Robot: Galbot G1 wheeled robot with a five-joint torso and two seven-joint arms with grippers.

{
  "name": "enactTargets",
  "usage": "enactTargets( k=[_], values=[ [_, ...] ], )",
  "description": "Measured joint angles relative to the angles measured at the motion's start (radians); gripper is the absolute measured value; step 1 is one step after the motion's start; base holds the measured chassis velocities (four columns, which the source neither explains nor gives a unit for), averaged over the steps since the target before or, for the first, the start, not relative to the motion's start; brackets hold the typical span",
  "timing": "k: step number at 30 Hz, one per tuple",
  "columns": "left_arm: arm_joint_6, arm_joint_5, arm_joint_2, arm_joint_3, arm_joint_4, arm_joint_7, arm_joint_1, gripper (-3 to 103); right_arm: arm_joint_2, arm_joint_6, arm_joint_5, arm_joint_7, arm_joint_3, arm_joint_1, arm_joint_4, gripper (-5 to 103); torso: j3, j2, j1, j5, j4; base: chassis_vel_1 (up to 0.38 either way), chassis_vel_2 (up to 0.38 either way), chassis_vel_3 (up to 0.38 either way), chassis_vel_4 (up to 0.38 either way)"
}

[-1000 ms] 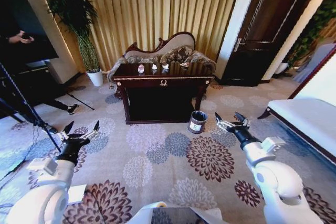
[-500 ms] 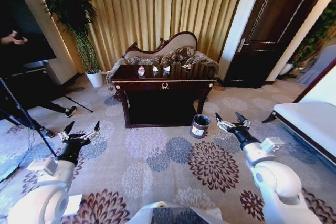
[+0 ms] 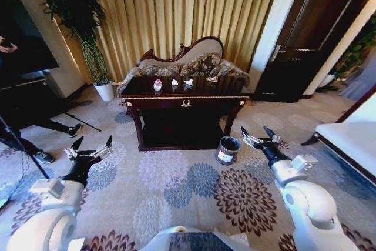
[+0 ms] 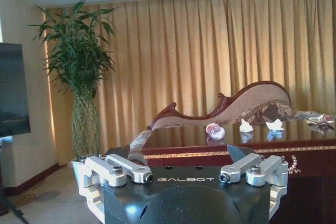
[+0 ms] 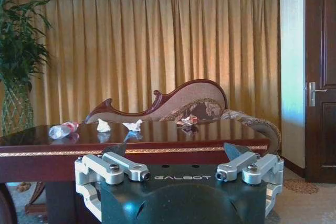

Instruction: Move to the front of the table and place the trash on the table into the trash bin.

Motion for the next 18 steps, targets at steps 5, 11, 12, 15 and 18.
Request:
enactTargets(
  k=[5,11,12,15,18],
  values=[
    [-0.001,0.000,-0.001,0.000,-0.004,0.001,0.002,100,0.003,0.001,0.000,0.000,0.000,-0.001,0.003,100,0.000,0.000,0.000,0.0001,0.0000,-0.199,0.180,0.215,-0.173],
    [-0.002,0.000,-0.005,0.000,-0.009,0.003,0.007,100,0.006,0.003,0.000,0.000,-0.001,-0.003,0.003,100,0.000,0.000,0.000,-0.0001,0.0002,-0.189,0.187,0.194,-0.189],
    [-0.002,0.001,-0.006,0.000,-0.010,0.003,0.008,100,0.007,0.003,0.000,0.000,-0.001,-0.004,0.003,100,0.000,0.000,0.000,-0.0001,0.0000,-0.176,0.175,0.143,-0.181],
    [-0.002,0.001,-0.007,0.000,-0.014,0.003,0.010,100,0.007,0.003,0.000,0.000,-0.001,-0.004,0.003,100,0.000,0.000,0.000,-0.0002,0.0000,-0.160,0.185,0.148,-0.200],
    [-0.002,0.000,-0.007,0.000,-0.015,0.003,0.010,100,0.007,0.004,0.000,0.000,-0.002,-0.004,0.003,100,0.000,0.000,0.000,-0.0001,0.0002,-0.161,0.173,0.162,-0.181]
  ],
)
